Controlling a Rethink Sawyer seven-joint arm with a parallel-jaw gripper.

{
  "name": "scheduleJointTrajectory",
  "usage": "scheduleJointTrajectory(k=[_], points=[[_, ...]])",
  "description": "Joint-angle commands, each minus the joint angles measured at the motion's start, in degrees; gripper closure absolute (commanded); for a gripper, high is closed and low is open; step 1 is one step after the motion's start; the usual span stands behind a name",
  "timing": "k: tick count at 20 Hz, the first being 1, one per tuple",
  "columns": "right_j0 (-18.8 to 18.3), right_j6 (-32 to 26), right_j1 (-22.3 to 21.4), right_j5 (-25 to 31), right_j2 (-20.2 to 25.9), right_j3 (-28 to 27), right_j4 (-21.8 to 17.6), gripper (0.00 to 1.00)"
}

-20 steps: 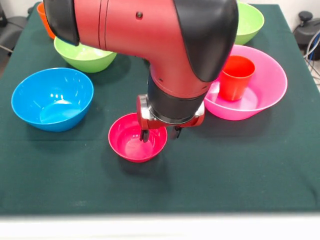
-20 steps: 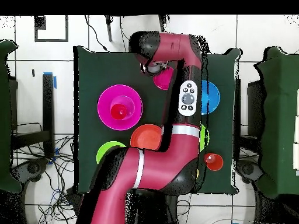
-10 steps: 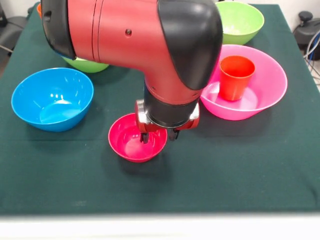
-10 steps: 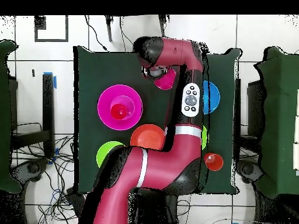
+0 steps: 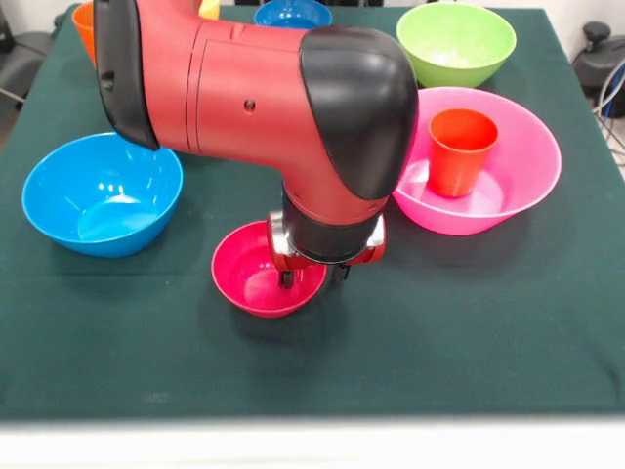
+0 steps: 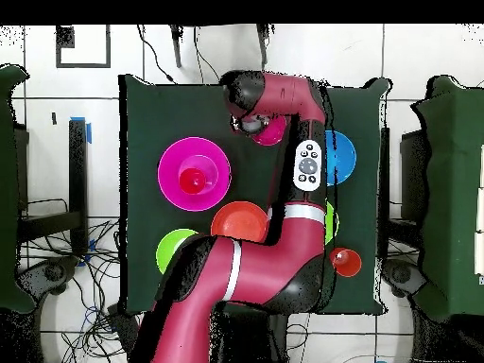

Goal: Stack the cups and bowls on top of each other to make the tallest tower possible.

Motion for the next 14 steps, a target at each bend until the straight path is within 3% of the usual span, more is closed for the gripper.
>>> scheduleJointTrajectory(k=[1,8,9,14], points=[[-0.9,2.0,1.7,-3.4,2.7,8.1,0.8,0.0],[-0.4,2.5,1.9,-2.7,2.8,6.6,1.4,0.0],[-0.3,2.3,1.9,-3.0,2.8,6.6,1.4,1.0],[0.0,1.8,2.0,-3.0,2.4,6.1,1.4,1.0]])
